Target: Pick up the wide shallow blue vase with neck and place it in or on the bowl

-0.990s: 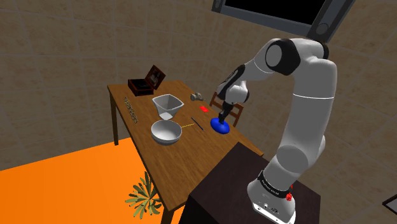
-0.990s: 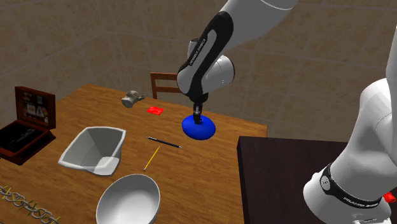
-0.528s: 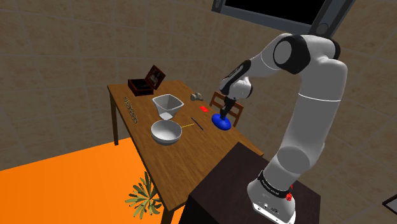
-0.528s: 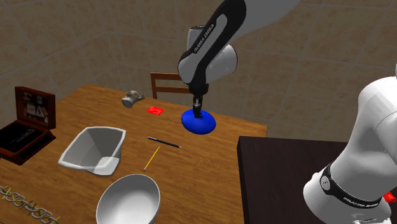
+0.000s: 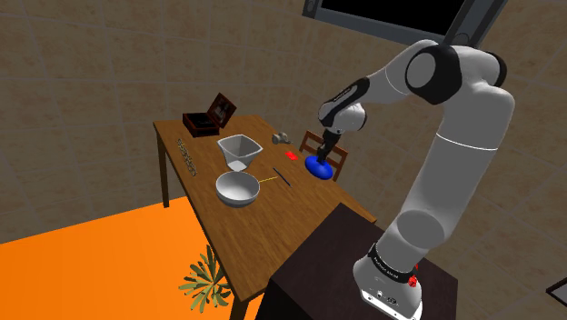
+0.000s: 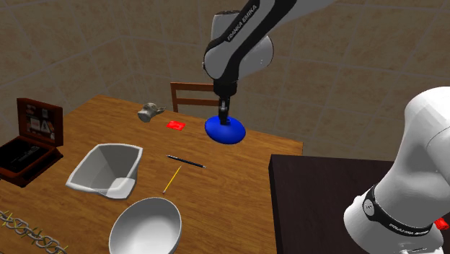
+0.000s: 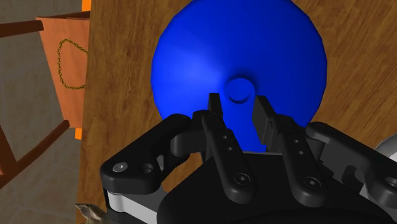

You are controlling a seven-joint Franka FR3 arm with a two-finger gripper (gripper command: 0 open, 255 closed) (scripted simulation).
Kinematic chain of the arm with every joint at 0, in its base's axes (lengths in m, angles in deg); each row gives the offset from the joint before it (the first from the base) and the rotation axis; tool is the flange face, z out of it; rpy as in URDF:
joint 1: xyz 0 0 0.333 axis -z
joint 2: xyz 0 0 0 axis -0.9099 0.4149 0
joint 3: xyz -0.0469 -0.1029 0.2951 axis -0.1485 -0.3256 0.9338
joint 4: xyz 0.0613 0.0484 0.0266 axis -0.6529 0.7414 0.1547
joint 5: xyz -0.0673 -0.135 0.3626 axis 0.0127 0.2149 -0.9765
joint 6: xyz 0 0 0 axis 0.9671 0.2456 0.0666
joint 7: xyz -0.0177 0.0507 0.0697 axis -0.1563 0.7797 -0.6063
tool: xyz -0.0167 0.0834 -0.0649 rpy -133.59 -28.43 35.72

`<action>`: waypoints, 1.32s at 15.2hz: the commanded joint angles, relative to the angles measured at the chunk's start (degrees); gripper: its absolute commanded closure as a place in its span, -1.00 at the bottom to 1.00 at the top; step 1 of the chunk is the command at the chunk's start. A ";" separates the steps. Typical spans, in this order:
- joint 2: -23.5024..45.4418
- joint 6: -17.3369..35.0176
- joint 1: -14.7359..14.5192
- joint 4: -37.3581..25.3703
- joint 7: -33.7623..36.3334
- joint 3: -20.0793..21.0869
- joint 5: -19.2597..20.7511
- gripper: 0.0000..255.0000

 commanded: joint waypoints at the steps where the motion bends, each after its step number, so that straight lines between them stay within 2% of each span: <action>1: -1.38 -1.37 -0.30 -0.18 0.91 -0.46 1.29 1.00; 7: -4.64 -4.88 -0.81 -0.96 3.03 -1.21 4.21 1.00; 13: -6.52 -5.47 -5.94 -0.36 13.23 2.31 6.39 1.00; 20: -6.07 -7.09 -11.42 -2.74 23.82 6.74 7.21 1.00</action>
